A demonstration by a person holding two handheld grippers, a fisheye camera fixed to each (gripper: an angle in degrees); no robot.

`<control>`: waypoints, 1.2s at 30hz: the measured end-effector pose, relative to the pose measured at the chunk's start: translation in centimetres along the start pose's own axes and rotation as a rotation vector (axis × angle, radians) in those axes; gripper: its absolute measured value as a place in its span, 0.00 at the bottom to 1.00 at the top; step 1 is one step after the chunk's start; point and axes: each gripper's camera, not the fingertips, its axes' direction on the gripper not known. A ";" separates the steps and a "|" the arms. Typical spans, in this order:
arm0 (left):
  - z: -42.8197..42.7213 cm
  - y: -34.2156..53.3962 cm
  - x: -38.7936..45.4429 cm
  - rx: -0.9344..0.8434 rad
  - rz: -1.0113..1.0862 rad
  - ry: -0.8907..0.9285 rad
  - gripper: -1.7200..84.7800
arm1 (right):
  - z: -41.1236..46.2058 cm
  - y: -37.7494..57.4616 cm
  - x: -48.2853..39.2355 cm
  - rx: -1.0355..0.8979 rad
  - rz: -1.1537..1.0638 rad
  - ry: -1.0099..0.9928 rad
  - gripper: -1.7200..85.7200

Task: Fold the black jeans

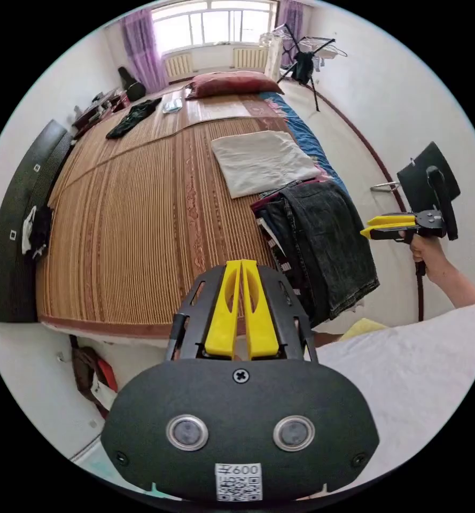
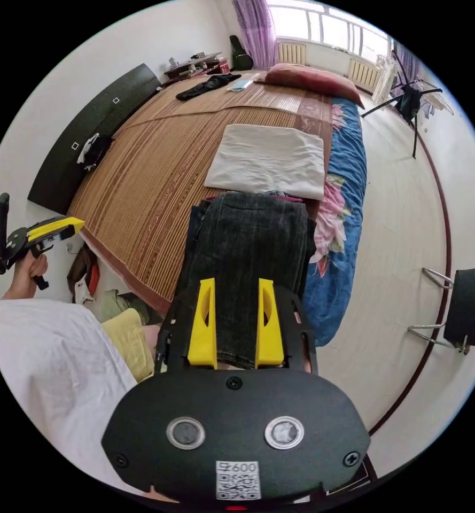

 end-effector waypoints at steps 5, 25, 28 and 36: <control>1.1 7.2 -2.2 -0.084 -0.216 0.097 0.02 | 9.6 3.7 3.2 -0.092 -0.098 0.191 0.10; 0.6 26.4 -23.2 0.138 -0.872 0.425 0.02 | -9.5 25.1 26.2 0.723 -0.172 -0.527 0.01; -0.6 28.8 -28.0 0.309 -0.835 0.623 0.02 | -10.5 25.2 27.4 0.889 -0.090 -0.770 0.01; -5.5 39.3 -40.2 0.447 -0.729 0.633 0.02 | -11.6 23.9 15.1 1.042 -0.105 -0.601 0.01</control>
